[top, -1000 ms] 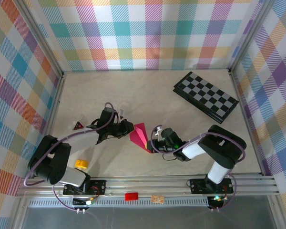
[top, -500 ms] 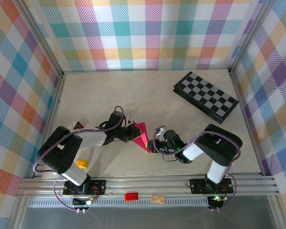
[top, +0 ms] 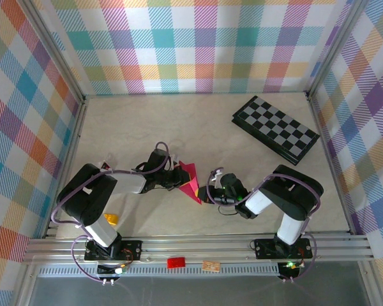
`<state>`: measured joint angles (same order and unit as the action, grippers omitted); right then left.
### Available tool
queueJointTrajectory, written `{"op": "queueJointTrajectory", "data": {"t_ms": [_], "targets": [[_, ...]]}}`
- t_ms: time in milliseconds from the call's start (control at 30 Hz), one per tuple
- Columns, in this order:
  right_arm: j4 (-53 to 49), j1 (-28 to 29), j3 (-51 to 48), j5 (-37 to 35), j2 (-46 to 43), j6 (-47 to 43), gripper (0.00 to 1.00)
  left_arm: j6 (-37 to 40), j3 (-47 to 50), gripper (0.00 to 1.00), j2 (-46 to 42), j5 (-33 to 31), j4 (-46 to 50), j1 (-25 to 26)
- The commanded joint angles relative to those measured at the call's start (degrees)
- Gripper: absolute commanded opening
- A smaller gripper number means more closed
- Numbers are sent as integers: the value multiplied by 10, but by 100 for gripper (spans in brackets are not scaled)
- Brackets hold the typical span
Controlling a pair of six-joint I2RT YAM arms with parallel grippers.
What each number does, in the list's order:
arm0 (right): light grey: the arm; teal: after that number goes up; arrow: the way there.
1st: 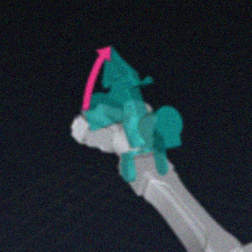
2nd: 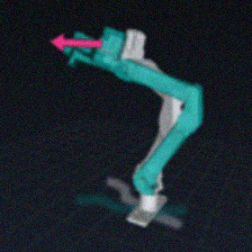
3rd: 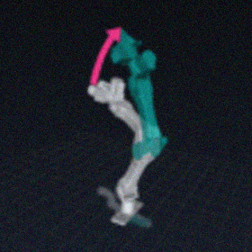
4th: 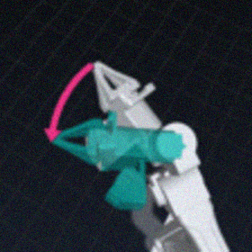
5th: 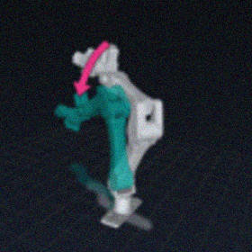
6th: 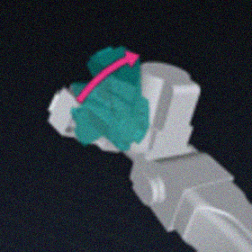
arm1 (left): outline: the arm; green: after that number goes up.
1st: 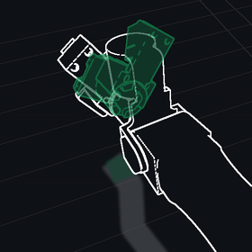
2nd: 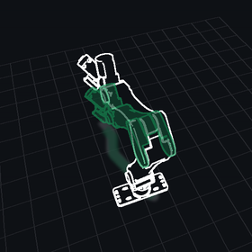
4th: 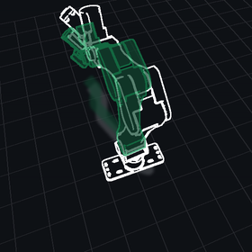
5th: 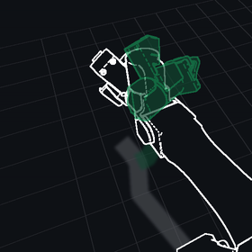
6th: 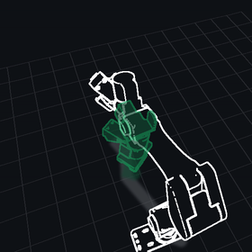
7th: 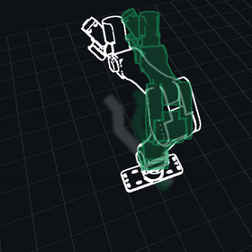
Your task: Fold a paper plane with a square sheet of paper (pick it up from the middle)
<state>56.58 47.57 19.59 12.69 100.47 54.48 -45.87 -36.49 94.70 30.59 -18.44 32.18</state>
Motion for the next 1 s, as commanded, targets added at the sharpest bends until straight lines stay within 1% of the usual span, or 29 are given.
{"op": "queueJointTrajectory", "data": {"t_ms": [0,533,967], "targets": [[-40,-3,-7,15,20,10,3,-7,-17,7,9,3,-22,5],[-72,-12,5,31,22,14,2,9,-41,7,46,-39,12,5],[-85,-18,10,40,28,19,2,15,-54,7,66,-47,21,5]]}}
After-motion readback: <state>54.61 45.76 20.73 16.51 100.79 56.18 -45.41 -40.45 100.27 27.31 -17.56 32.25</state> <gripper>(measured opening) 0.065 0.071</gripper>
